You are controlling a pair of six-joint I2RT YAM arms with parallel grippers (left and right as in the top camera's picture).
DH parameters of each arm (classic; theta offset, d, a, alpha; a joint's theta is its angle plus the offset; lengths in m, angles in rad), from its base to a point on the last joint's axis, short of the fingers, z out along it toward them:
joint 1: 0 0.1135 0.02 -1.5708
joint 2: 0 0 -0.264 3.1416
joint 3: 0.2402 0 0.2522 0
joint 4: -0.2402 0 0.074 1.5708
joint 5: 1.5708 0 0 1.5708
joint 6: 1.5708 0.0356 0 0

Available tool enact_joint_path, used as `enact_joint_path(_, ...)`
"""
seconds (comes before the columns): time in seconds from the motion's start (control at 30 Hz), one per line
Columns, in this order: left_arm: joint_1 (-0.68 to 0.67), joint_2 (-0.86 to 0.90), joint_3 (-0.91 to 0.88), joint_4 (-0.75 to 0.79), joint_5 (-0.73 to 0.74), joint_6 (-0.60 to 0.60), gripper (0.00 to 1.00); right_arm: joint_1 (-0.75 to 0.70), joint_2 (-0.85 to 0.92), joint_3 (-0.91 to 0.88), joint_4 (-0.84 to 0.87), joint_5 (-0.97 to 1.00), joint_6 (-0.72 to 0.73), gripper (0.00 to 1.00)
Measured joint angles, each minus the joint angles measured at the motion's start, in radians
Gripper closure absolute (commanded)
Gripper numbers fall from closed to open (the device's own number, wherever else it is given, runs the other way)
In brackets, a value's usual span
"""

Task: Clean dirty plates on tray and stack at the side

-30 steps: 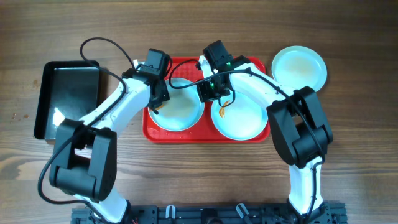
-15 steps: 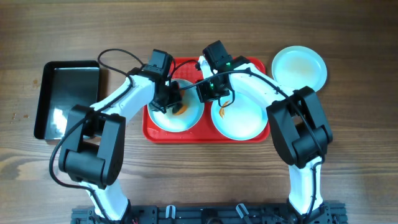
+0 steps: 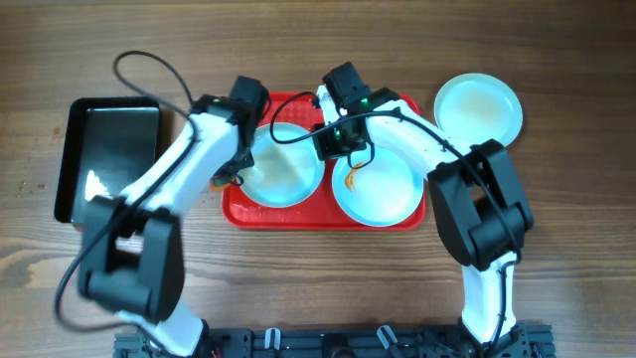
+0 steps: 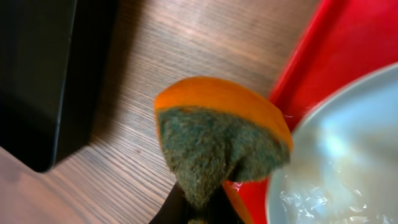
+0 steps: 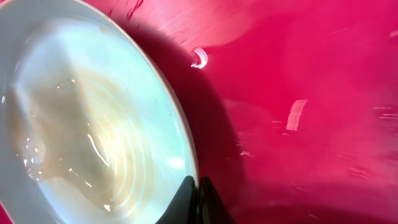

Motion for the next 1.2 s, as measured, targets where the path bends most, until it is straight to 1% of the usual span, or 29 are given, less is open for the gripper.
enact_joint_path(0.07, 0.009, -0.100, 0.006, 0.013, 0.111, -0.017, 0.96, -0.003, -0.064, 0.001, -0.017, 0.088, -0.005, 0.96)
enact_joint_path(0.1, 0.018, -0.147, 0.008, 0.027, 0.211, -0.021, 0.96, -0.004, -0.123, 0.002, -0.019, 0.146, -0.012, 0.96)
enact_joint_path(0.17, 0.033, -0.193, 0.014, 0.029, 0.325, -0.021, 0.96, -0.004, -0.227, 0.010, -0.021, 0.251, -0.038, 0.96)
enact_joint_path(0.2, 0.035, -0.196, 0.015, 0.028, 0.373, -0.021, 0.96, -0.003, -0.292, 0.021, -0.023, 0.342, -0.061, 0.96)
enact_joint_path(0.3, 0.035, -0.191, 0.008, 0.026, 0.419, -0.021, 0.96, 0.024, -0.401, 0.025, -0.024, 0.586, -0.179, 0.96)
enact_joint_path(0.37, 0.035, -0.190, -0.001, 0.027, 0.436, -0.021, 0.96, 0.086, -0.442, 0.025, -0.021, 0.777, -0.291, 0.96)
enact_joint_path(0.4, 0.035, -0.190, -0.001, 0.030, 0.440, -0.021, 0.96, 0.138, -0.446, 0.025, -0.004, 0.921, -0.385, 0.96)
enact_joint_path(0.47, 0.035, -0.190, -0.002, 0.031, 0.444, -0.021, 0.96, 0.209, -0.446, 0.025, 0.021, 1.097, -0.539, 0.96)
enact_joint_path(0.53, 0.035, -0.190, -0.002, 0.031, 0.445, -0.021, 0.96, 0.254, -0.446, 0.025, 0.058, 1.199, -0.630, 0.96)
enact_joint_path(0.67, 0.035, -0.190, -0.003, 0.035, 0.445, -0.021, 0.96, 0.310, -0.446, 0.025, 0.126, 1.318, -0.757, 0.96)
enact_joint_path(0.77, 0.035, -0.190, -0.003, 0.037, 0.445, -0.021, 0.96, 0.316, -0.446, 0.025, 0.134, 1.352, -0.782, 0.96)
enact_joint_path(0.87, 0.035, -0.190, -0.003, 0.038, 0.445, -0.021, 0.96, 0.315, -0.446, 0.025, 0.124, 1.355, -0.760, 0.96)
enact_joint_path(0.9, 0.035, -0.190, -0.003, 0.038, 0.445, -0.021, 0.96, 0.310, -0.446, 0.026, 0.097, 1.343, -0.711, 0.96)
enact_joint_path(0.93, 0.035, -0.190, -0.003, 0.038, 0.445, -0.021, 0.96, 0.287, -0.447, 0.028, 0.034, 1.296, -0.613, 0.96)
enact_joint_path(1.0, 0.035, -0.190, -0.003, 0.039, 0.446, -0.021, 0.96, 0.213, -0.449, 0.030, -0.040, 1.174, -0.467, 0.96)
enact_joint_path(1.03, 0.035, -0.189, -0.003, 0.039, 0.448, -0.021, 0.96, 0.137, -0.451, 0.031, -0.093, 1.043, -0.363, 0.96)
enact_joint_path(1.07, 0.035, -0.189, -0.003, 0.039, 0.449, -0.021, 0.96, 0.001, -0.449, 0.031, -0.124, 0.873, -0.257, 0.96)
enact_joint_path(1.1, 0.035, -0.189, -0.003, 0.039, 0.452, -0.021, 0.96, -0.118, -0.449, 0.031, -0.133, 0.748, -0.191, 0.96)
enact_joint_path(1.17, 0.035, -0.189, -0.004, 0.043, 0.452, -0.021, 0.96, -0.351, -0.449, 0.029, -0.136, 0.511, -0.104, 0.96)
enact_joint_path(1.2, 0.035, -0.189, -0.004, 0.045, 0.452, -0.022, 0.96, -0.434, -0.449, 0.024, -0.135, 0.432, -0.085, 0.95)
